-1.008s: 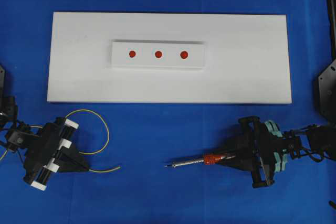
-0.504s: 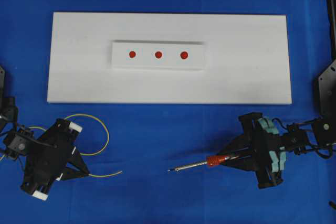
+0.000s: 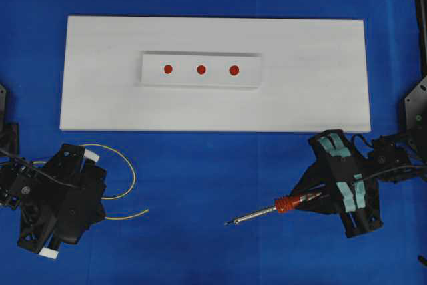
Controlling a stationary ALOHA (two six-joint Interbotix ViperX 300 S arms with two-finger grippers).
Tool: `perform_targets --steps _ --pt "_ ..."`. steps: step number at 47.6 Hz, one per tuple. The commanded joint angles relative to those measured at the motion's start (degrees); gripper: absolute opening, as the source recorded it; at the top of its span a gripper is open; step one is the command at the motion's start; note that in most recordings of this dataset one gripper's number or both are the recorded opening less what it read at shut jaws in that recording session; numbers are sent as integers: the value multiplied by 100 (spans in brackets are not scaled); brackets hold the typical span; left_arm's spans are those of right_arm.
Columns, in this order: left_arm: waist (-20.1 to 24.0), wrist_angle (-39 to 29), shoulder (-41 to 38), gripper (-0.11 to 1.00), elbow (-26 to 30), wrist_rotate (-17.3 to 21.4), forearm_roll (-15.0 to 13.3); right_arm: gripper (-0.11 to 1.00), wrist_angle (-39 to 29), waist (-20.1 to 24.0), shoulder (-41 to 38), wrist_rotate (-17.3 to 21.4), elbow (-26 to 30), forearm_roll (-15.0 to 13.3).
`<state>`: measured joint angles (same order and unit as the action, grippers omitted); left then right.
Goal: Touch the tip of the soldering iron to the tip of the solder at the mark.
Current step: 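Close both grippers and lift the solder and iron, then carry solder and iron up to the red dots on the strip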
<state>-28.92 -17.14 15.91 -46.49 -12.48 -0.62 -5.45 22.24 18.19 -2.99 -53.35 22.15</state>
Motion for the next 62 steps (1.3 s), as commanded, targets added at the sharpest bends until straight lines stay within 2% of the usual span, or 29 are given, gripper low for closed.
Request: perform_targets --steps 1,9,17,26,43,54,62 --pt "62 -18 18 2 202 -9 26 6 -26 -53 70 -18 141 -62" --pt "422 -70 -105 2 378 26 26 6 -220 -387 70 -9 176 -97" --pt "1055 -360 -272 2 642 132 35 6 -782 -1072 62 -18 272 -202" --pt "1890 -817 -404 2 879 457 53 6 -1283 -1890 9 -18 475 -589" --pt "3146 -1310 -650 2 1257 1134 53 6 -2004 -3199 -431 9 1090 -1345" --pt "3595 -1380 -817 2 1433 1564 53 6 -2241 -3639 -686 26 1389 -1626" --pt "3709 -1389 -853 2 1477 1652 53 6 -2259 -3709 -703 26 1424 -1705"
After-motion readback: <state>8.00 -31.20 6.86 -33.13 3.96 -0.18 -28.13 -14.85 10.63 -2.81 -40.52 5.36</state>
